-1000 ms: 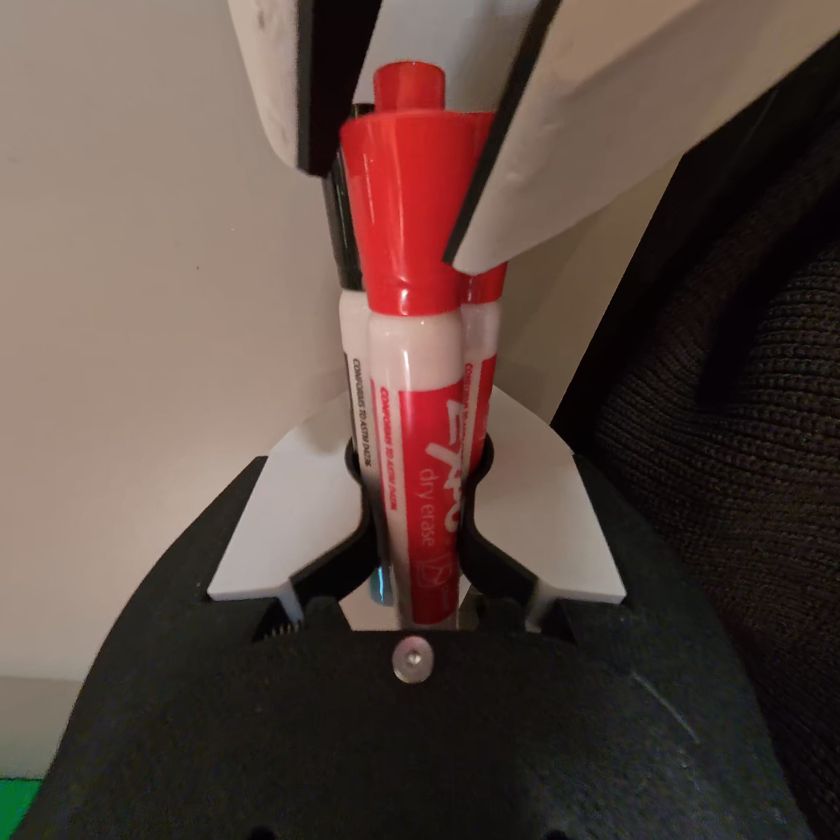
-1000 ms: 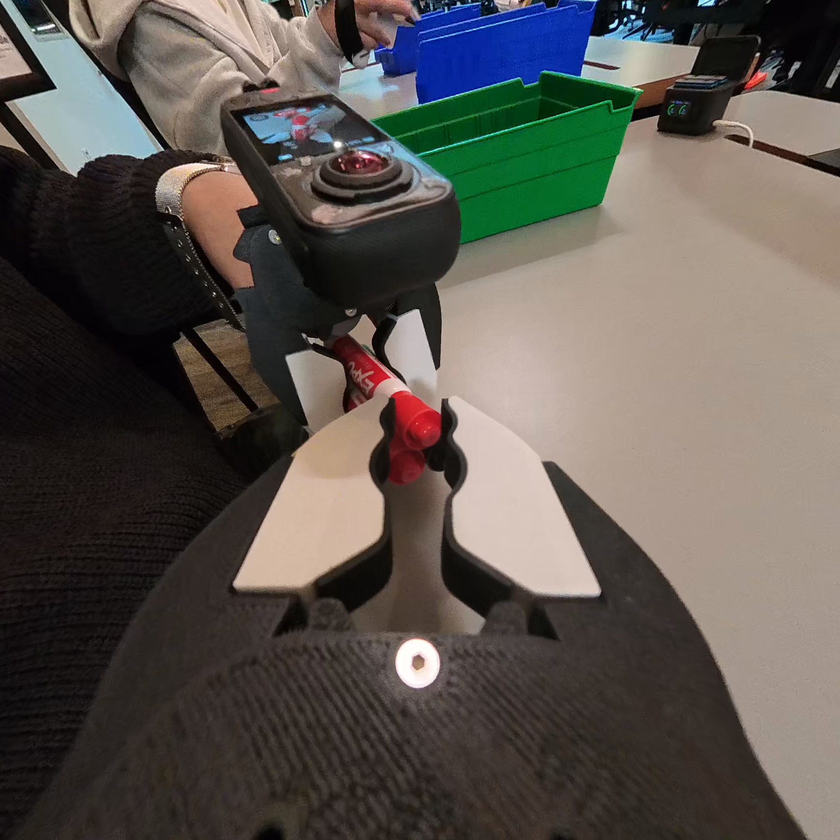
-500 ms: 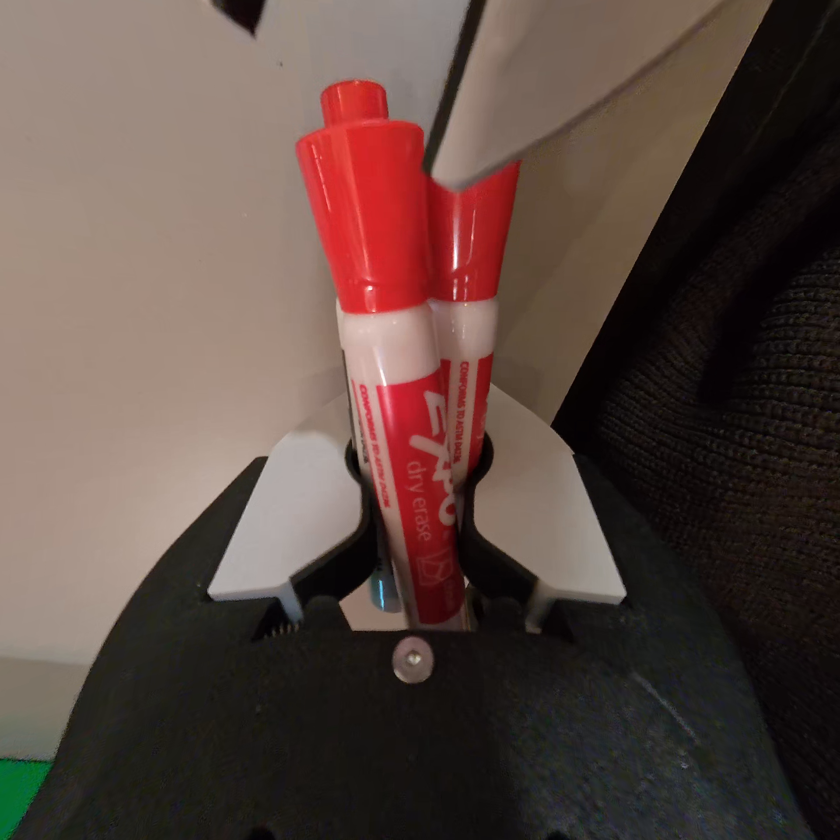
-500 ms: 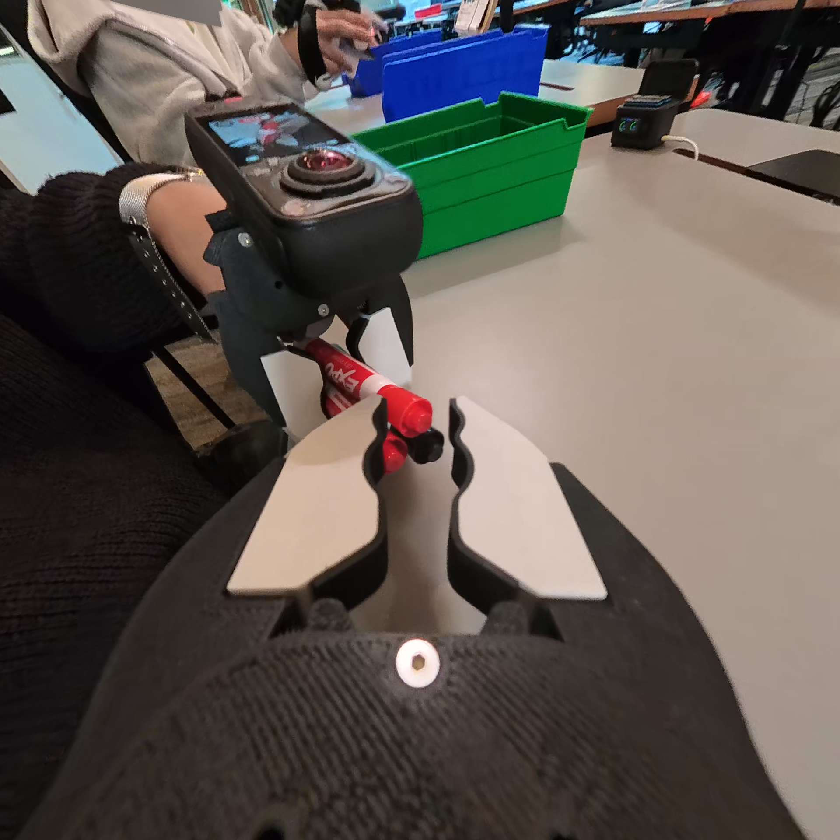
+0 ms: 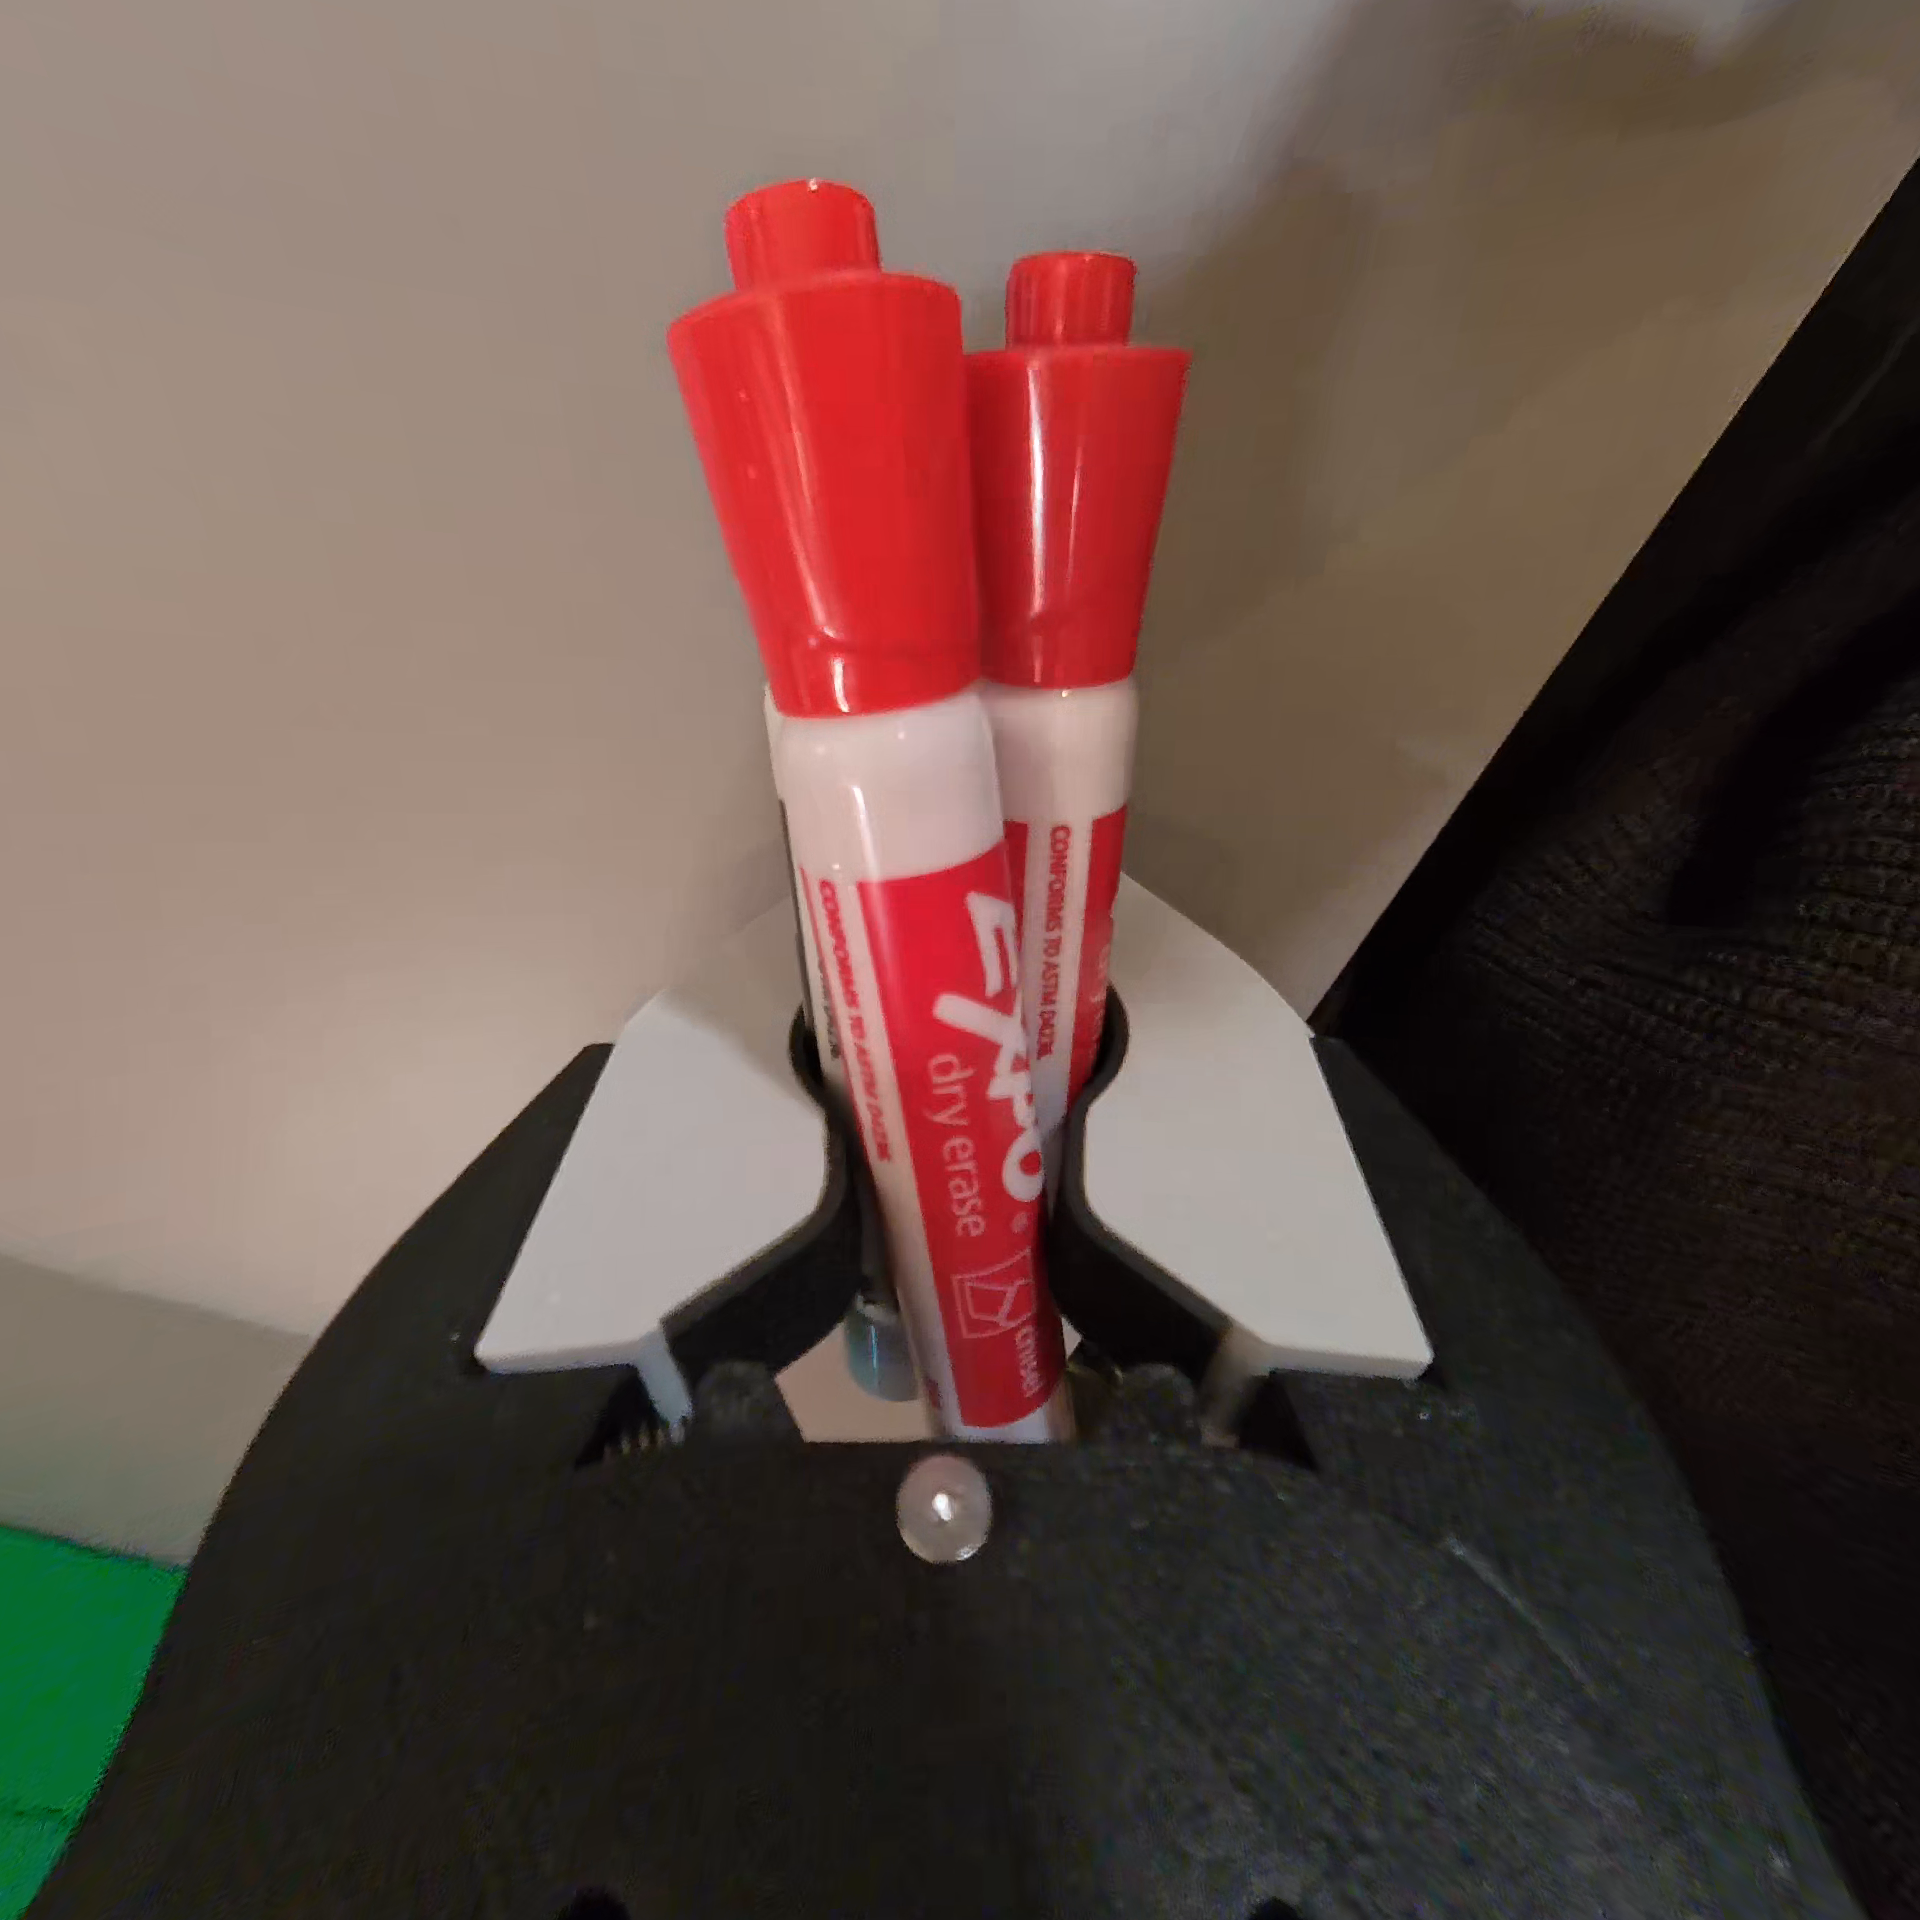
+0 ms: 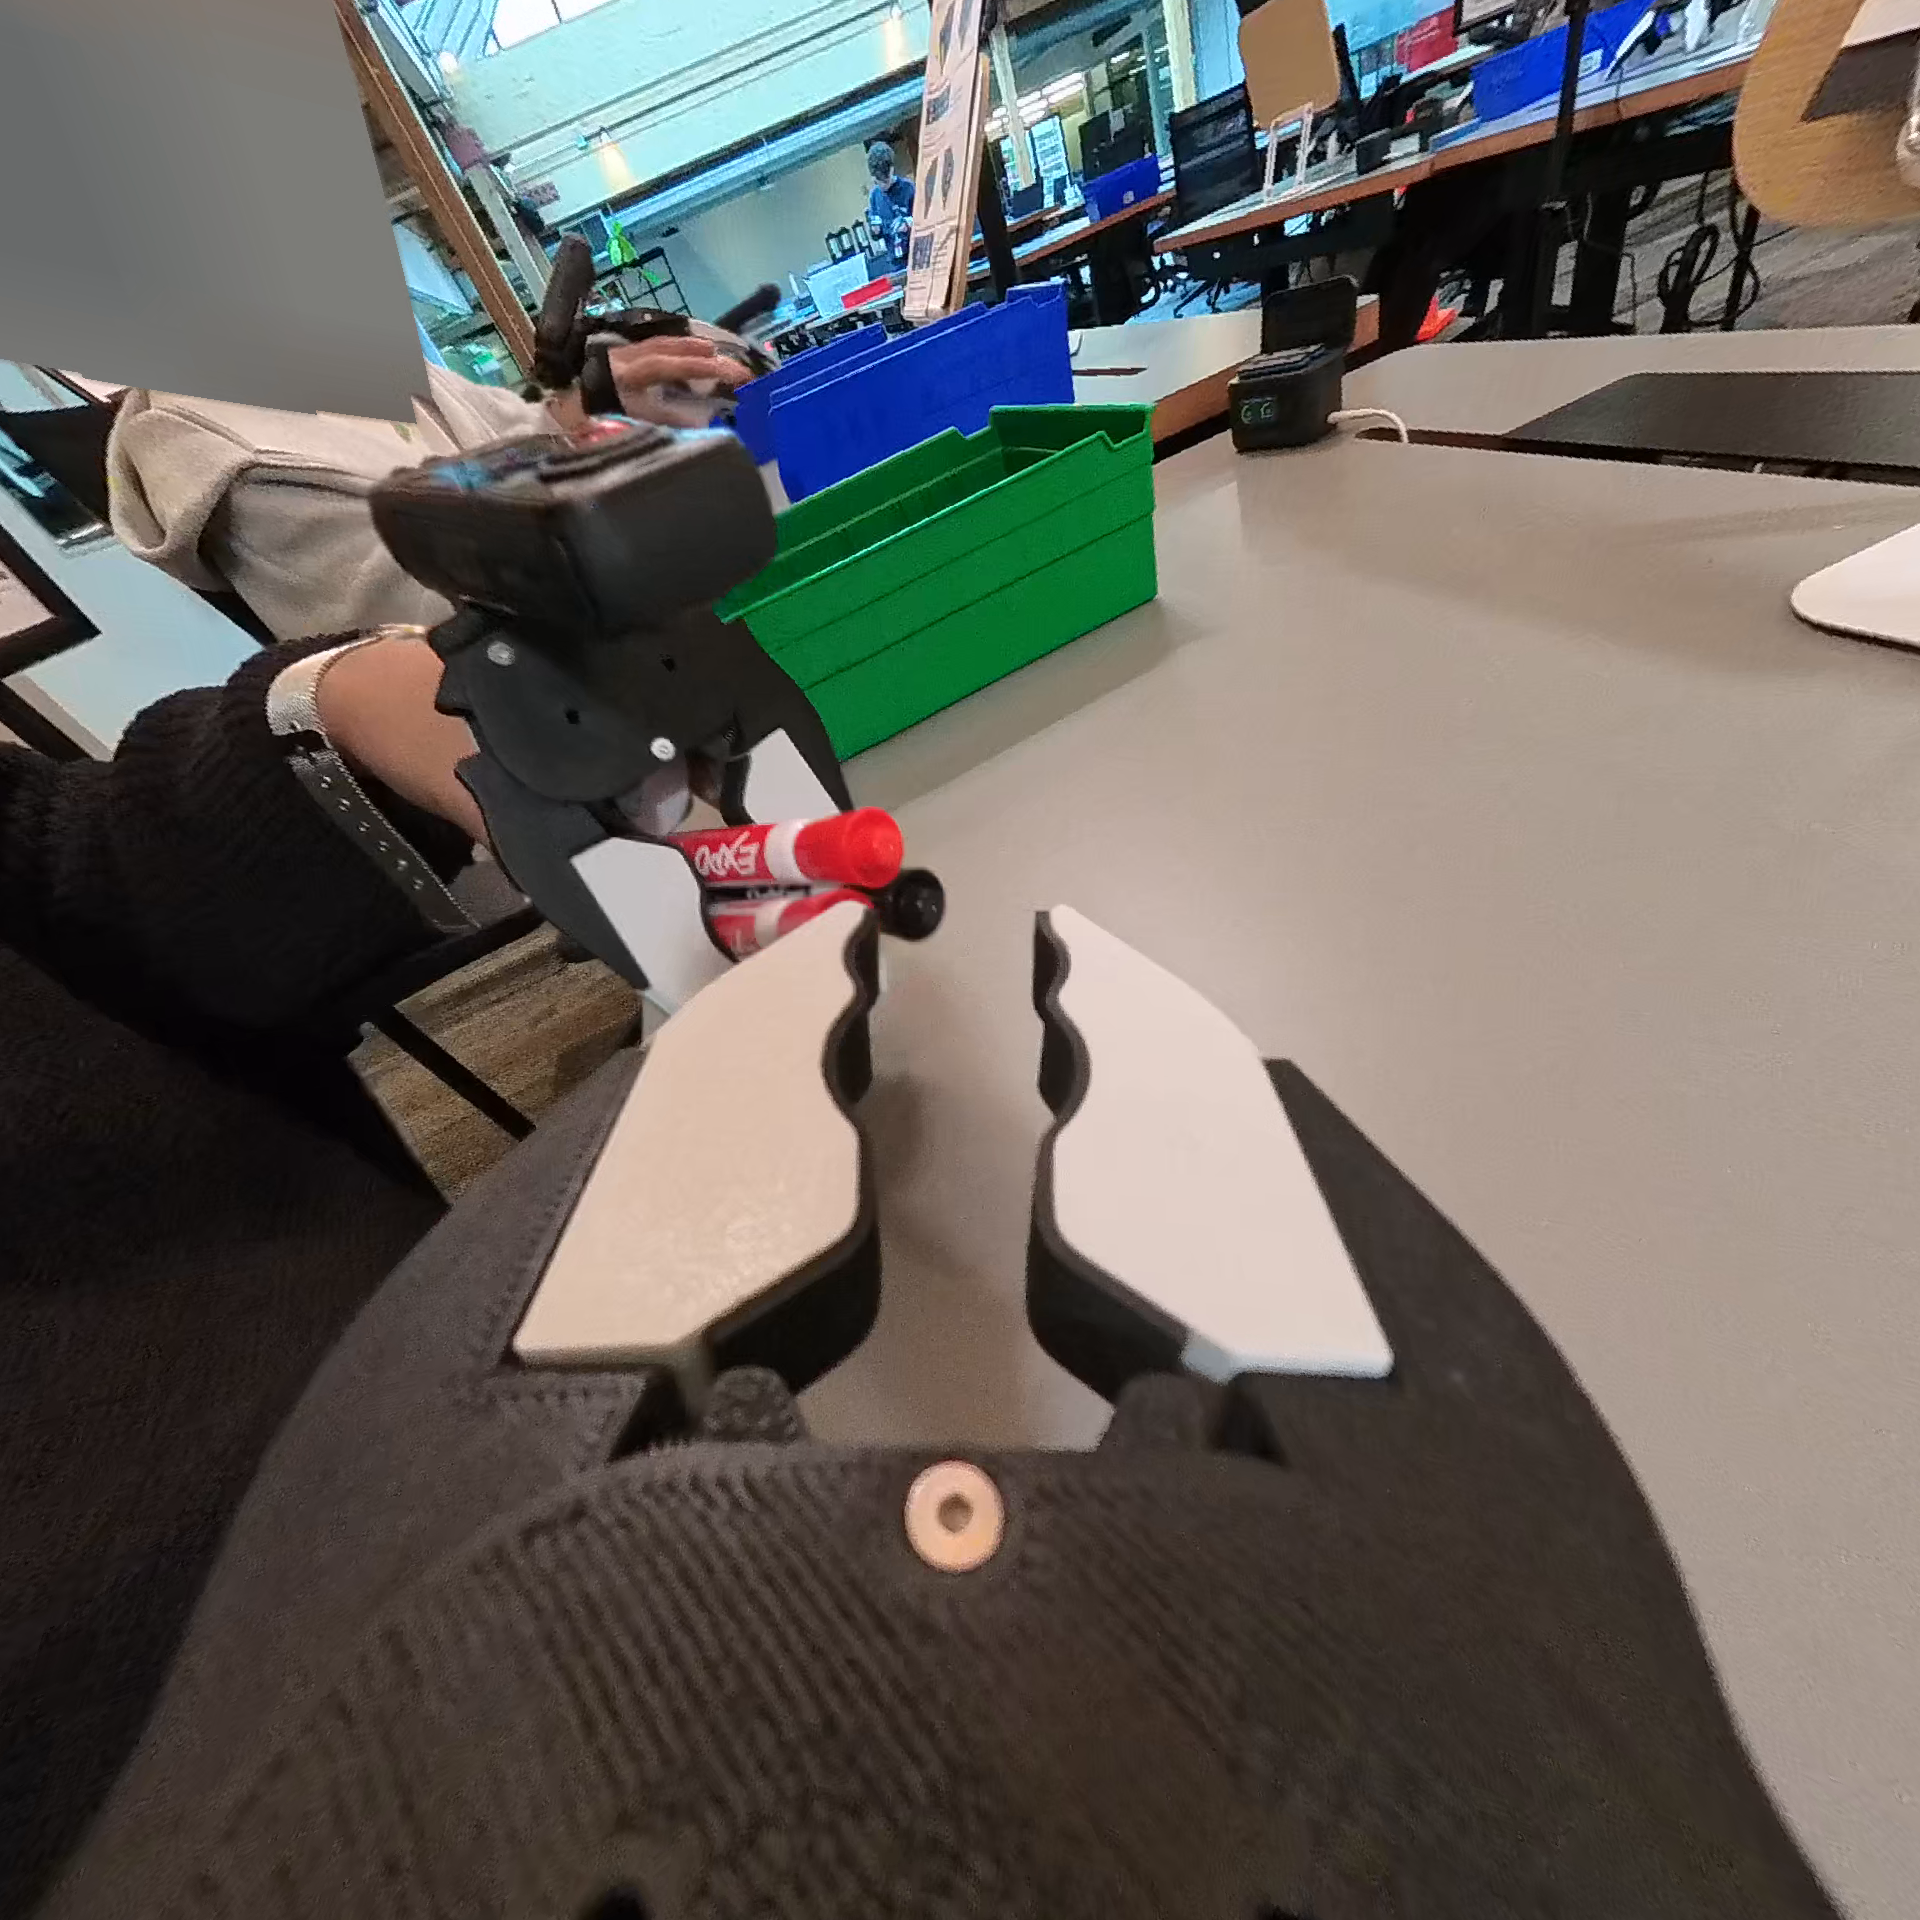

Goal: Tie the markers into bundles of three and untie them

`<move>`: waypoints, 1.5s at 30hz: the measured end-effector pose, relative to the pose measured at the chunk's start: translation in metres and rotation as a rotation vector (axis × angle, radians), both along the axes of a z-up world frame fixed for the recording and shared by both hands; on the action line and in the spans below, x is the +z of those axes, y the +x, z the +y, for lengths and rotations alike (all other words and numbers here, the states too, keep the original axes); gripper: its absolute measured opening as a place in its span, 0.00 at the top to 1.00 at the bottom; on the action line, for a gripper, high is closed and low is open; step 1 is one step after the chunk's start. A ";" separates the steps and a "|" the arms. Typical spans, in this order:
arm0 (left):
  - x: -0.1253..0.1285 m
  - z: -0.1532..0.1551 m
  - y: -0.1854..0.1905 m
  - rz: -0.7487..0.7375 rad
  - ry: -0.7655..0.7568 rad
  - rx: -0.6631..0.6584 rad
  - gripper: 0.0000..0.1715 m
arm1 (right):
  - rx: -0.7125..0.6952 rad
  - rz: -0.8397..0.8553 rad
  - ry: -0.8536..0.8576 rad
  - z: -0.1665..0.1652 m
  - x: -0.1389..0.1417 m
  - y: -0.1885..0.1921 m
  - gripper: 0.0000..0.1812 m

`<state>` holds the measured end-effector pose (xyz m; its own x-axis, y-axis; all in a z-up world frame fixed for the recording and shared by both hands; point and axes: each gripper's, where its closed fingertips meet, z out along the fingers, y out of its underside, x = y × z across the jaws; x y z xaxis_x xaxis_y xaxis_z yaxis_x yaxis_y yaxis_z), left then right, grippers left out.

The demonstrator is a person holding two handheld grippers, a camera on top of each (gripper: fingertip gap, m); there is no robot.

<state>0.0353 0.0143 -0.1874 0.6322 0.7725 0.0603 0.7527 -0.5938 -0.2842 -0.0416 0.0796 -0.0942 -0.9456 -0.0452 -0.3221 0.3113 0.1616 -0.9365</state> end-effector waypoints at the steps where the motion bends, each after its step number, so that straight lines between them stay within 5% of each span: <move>1: 0.002 -0.006 0.001 0.013 0.001 0.013 0.73 | -0.007 0.006 0.000 -0.003 0.001 -0.002 0.84; 8: 0.019 -0.046 0.028 0.101 0.060 0.145 0.74 | -0.008 0.147 -0.013 -0.069 0.039 -0.018 0.85; 12: 0.024 -0.051 0.040 0.134 0.067 0.151 0.74 | 0.130 0.202 0.027 -0.162 0.065 -0.009 0.84; 17: 0.023 -0.049 0.052 0.130 0.079 0.134 0.74 | 0.403 0.429 0.220 -0.295 0.064 0.030 0.86; 20: 0.024 -0.049 0.057 0.134 0.087 0.144 0.74 | 0.599 0.600 0.353 -0.359 0.051 0.063 0.88; 25: 0.025 -0.053 0.068 0.135 0.105 0.178 0.74 | 0.843 0.899 0.698 -0.419 -0.013 0.097 0.93; 30: 0.018 -0.062 0.081 0.117 0.112 0.224 0.74 | 0.992 0.912 1.057 -0.425 -0.080 0.107 0.88; 35: 0.019 -0.067 0.092 0.124 0.122 0.262 0.74 | 1.046 0.954 1.099 -0.427 -0.103 0.103 0.98; 41: 0.021 -0.070 0.099 0.131 0.128 0.291 0.74 | 0.864 0.826 0.725 -0.418 -0.012 0.086 0.99; 45: 0.023 -0.067 0.097 0.135 0.122 0.286 0.74 | 0.630 0.724 0.555 -0.337 0.051 0.033 0.99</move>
<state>0.1326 -0.0525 -0.1648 0.3997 0.9119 0.0938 0.8344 -0.3196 -0.4490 -0.0082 -0.2573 -0.0433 -0.7775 -0.6048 0.1726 -0.5656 0.5524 -0.6123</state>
